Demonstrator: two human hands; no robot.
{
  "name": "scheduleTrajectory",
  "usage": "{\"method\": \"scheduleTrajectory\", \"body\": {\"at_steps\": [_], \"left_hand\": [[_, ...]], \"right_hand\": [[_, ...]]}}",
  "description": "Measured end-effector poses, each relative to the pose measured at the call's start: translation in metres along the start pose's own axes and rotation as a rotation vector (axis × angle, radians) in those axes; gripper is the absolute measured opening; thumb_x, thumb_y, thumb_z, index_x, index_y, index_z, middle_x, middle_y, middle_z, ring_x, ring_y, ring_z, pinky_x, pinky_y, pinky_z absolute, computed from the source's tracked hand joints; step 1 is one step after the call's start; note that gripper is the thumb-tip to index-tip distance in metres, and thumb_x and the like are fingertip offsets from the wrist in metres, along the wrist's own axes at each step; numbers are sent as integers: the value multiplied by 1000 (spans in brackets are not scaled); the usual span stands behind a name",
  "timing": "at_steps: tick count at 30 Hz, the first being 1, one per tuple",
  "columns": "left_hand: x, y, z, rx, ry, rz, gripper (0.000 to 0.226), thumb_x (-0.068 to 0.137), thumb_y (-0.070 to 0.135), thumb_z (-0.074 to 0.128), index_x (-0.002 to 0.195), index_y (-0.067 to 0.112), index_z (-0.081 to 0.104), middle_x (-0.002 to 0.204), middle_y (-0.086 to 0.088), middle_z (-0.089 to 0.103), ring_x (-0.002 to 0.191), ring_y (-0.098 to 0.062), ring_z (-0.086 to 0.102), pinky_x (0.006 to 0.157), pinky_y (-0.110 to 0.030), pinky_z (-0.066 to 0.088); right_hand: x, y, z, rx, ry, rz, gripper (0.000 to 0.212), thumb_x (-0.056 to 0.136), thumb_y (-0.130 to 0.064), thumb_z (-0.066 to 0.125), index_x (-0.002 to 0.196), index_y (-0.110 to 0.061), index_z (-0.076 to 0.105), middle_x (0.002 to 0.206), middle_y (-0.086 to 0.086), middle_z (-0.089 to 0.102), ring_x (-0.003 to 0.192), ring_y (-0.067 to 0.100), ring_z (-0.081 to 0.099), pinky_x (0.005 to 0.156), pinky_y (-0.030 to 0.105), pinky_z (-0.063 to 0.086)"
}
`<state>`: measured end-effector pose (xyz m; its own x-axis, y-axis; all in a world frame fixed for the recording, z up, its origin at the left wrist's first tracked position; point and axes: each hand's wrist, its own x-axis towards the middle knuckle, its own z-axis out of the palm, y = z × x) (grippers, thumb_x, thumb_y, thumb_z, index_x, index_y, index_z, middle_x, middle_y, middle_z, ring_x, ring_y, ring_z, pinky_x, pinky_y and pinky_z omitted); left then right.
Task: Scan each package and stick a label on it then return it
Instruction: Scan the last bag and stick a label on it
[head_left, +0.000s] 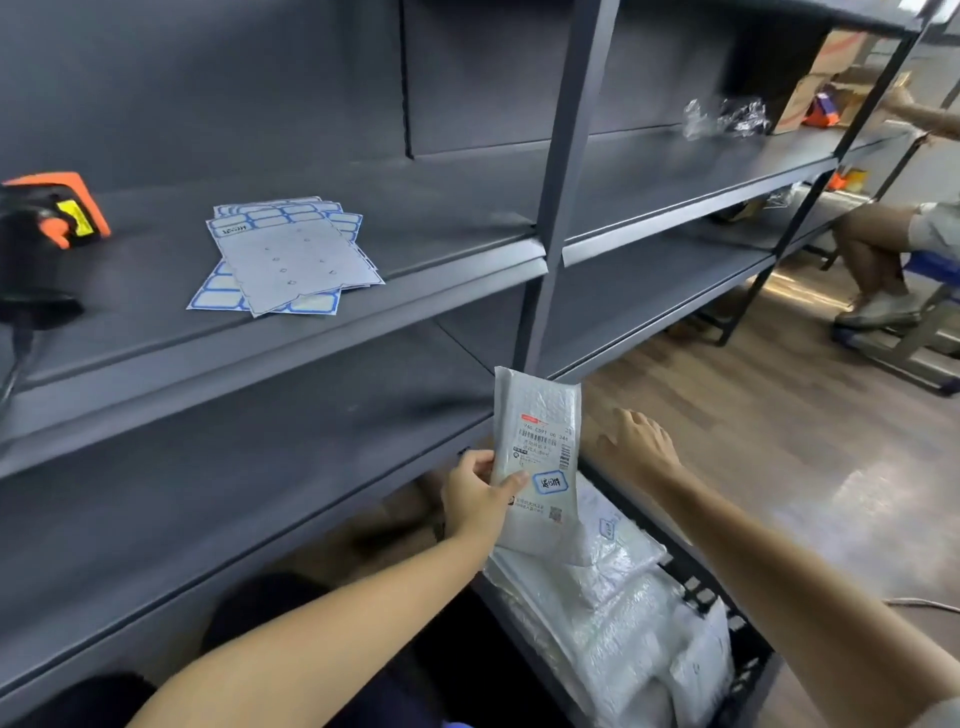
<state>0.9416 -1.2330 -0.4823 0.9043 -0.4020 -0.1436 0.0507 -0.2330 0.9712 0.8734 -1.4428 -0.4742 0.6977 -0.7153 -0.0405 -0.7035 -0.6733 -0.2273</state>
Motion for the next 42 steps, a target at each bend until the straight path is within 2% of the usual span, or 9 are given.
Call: {"method": "scheduleTrajectory", "body": {"at_steps": [8,12,15,19,26,30,37,40,42], "left_hand": [[-10,-51,15,59,-19,-96,31,73,20,81,94,22,60,86,13,64,80,-2,62,69,-12,46],[-15,-56,31,48,-60,-117,31,74,22,82,96,20,60,90,8,65,84,-8,62,74,-21,48],[-13,-53,41,66,-79,-103,33,75,25,81,98,19,59,91,8,64,84,-8,61,76,-24,48],[-7,-52,47,131,-200,-70,31,80,30,76,103,20,59,101,8,62,93,-8,59,75,-20,43],[8,-58,42,412,-342,136,41,90,32,63,127,16,54,132,1,54,125,-16,46,98,-24,34],[12,-63,44,514,-375,205,39,91,29,61,128,18,53,134,1,52,127,-17,44,104,-29,35],[11,-74,51,564,-419,202,39,94,27,58,131,17,51,136,2,50,128,-15,43,105,-27,33],[14,-74,50,576,-417,204,38,93,26,58,130,17,51,135,1,51,127,-17,44,107,-32,36],[17,-73,49,580,-411,217,36,93,24,58,127,16,52,132,0,52,125,-17,45,105,-35,38]], "right_hand": [[-5,10,54,214,-149,40,37,96,-30,36,118,-7,54,114,18,61,108,36,57,85,38,44],[-18,4,62,824,-392,173,41,99,-45,42,110,-9,59,93,-5,68,85,20,62,67,23,51],[-22,5,62,1055,-523,272,43,88,-49,61,115,-18,50,106,2,66,86,20,70,63,33,57],[-18,24,58,1159,-502,350,70,76,-18,81,131,-13,37,120,8,62,94,24,70,65,39,58],[-44,95,62,1193,-176,636,73,75,-8,80,132,-2,33,121,18,61,95,32,67,75,51,57],[-72,127,77,1180,-68,786,60,77,1,76,120,-4,34,107,13,61,75,22,64,45,30,50],[-83,149,120,1163,-18,1037,79,77,-8,79,132,-5,23,113,16,50,87,28,58,68,40,50],[-84,142,131,1049,11,1078,77,79,-14,78,133,-2,24,84,2,40,66,12,42,55,29,43],[-85,134,133,919,10,1066,78,82,-20,75,137,-4,23,96,8,46,79,20,50,52,26,39]]}}
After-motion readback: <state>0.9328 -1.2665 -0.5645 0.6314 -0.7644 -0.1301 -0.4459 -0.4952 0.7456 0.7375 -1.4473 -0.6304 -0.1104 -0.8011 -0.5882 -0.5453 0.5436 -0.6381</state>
